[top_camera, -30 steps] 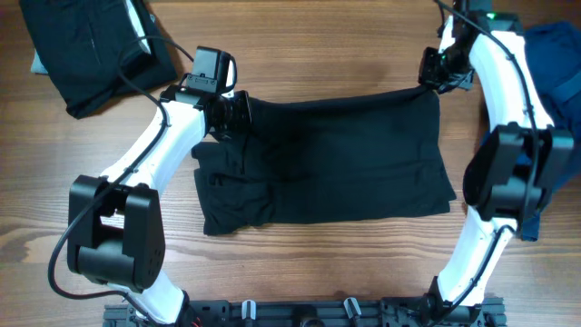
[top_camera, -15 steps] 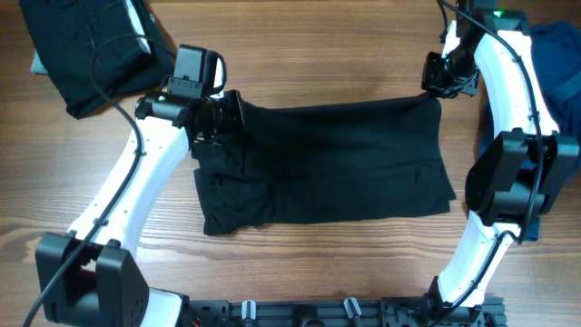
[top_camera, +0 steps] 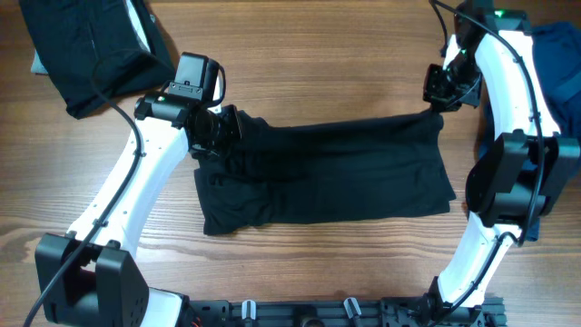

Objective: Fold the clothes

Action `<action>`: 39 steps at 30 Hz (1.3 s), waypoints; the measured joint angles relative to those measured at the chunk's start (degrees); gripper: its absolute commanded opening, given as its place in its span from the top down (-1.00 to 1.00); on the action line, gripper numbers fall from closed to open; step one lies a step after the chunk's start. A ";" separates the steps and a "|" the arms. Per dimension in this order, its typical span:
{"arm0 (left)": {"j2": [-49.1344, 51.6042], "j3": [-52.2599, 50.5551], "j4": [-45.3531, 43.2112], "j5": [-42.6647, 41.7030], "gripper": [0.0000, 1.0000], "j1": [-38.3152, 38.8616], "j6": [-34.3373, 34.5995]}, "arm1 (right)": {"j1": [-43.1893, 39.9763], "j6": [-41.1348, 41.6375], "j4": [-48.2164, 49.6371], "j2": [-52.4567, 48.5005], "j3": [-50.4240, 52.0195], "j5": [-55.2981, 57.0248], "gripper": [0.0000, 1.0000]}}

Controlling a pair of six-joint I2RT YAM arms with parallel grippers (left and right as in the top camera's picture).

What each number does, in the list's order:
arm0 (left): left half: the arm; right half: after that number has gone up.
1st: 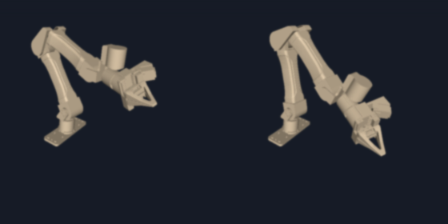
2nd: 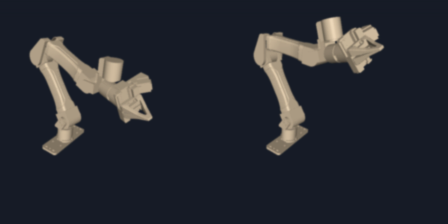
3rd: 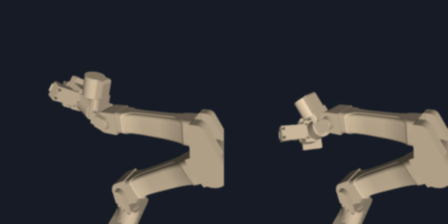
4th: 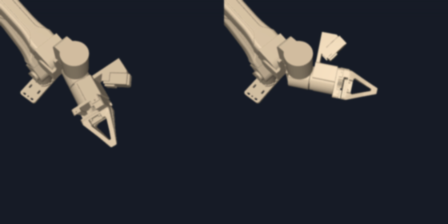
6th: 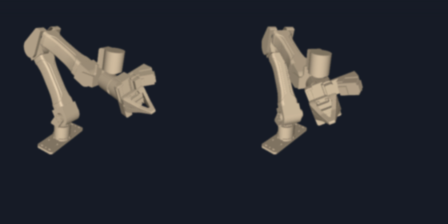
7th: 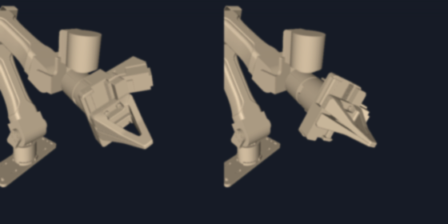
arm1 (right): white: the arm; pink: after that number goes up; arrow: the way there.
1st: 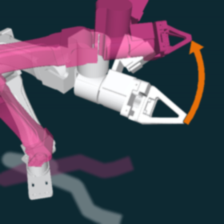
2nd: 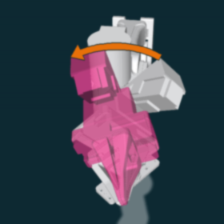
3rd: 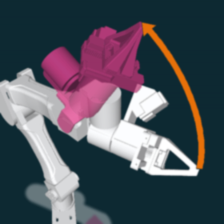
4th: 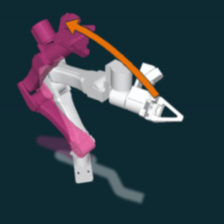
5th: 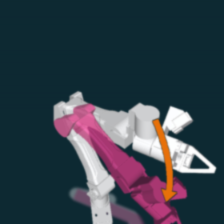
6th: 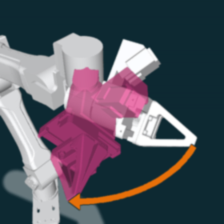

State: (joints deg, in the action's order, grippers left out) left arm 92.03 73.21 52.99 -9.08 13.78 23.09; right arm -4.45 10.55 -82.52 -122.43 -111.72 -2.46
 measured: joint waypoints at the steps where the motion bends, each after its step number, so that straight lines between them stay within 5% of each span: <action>1: 0.00 0.00 0.70 -0.02 0.90 0.00 0.15 | 0.00 0.13 -0.81 0.09 0.00 0.00 0.92; 11: 0.20 0.00 3.37 -0.02 0.79 0.00 0.61 | 0.00 0.79 -7.34 0.22 0.00 1.44 0.91; 14: 1.25 0.00 3.91 -0.02 0.37 0.00 0.61 | 0.00 0.85 -8.76 0.33 0.00 1.53 0.91; 20: 4.11 0.00 4.81 0.00 0.49 0.00 1.22 | 0.00 1.01 -9.42 0.85 0.26 1.95 0.89; 28: 4.11 0.00 5.55 -0.02 0.40 0.00 1.25 | 0.00 1.53 -9.44 0.92 0.26 2.51 0.15; 39: 4.11 0.00 5.53 0.00 0.28 0.00 1.22 | 0.00 1.44 -9.57 0.94 0.26 4.20 0.17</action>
State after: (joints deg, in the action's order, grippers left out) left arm 96.14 73.21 58.52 -9.08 13.78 24.32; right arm -4.45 11.99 -92.09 -121.49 -111.46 1.74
